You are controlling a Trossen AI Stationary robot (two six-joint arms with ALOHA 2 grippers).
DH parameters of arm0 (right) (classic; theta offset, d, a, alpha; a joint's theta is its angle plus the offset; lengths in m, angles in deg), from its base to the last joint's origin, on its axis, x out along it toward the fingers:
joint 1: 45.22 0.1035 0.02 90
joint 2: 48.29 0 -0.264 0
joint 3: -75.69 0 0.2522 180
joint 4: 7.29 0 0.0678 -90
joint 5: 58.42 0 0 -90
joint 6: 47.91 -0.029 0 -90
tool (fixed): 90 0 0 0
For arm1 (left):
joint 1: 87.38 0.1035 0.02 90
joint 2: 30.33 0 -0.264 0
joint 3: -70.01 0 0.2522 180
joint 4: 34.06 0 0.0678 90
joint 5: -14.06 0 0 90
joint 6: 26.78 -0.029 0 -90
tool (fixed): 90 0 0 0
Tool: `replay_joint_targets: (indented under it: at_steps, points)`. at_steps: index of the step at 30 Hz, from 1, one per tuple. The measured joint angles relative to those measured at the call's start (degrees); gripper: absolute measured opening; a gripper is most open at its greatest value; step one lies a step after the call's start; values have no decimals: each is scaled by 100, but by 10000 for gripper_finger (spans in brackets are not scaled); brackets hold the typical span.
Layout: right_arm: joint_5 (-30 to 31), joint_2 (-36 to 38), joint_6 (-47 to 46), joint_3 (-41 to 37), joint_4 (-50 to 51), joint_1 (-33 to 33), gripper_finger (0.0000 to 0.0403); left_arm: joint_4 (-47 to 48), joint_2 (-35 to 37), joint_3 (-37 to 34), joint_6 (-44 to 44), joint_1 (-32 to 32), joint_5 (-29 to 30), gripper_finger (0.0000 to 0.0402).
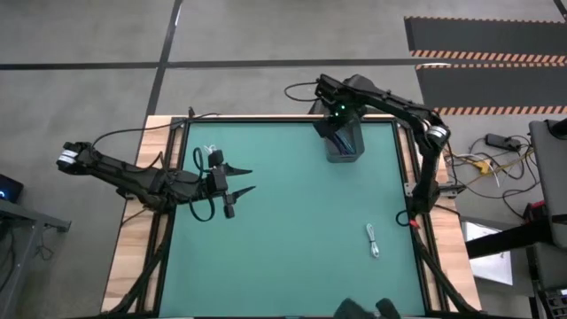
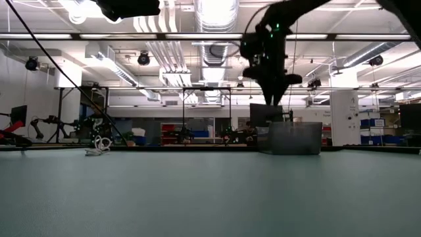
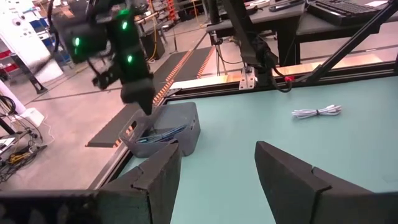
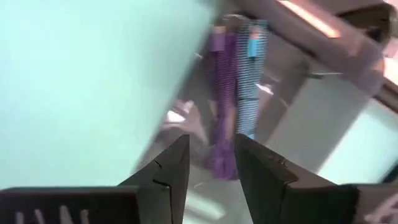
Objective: Pick and place USB-C Cables
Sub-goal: Put the bottom white charger cable into the black bin
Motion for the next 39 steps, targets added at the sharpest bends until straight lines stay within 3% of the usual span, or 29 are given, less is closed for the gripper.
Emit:
replay_joint_targets:
  at_steps: [10,24,39]
  points:
    - [-324,586,-762,-9,124,1529,120,2,0,0,9,0,0,190]
    - [-248,474,-2572,-97,516,3751,123,9,0,0,26,0,0,190]
    - [-128,498,-4680,-1576,515,5338,123,9,0,0,24,0,0,190]
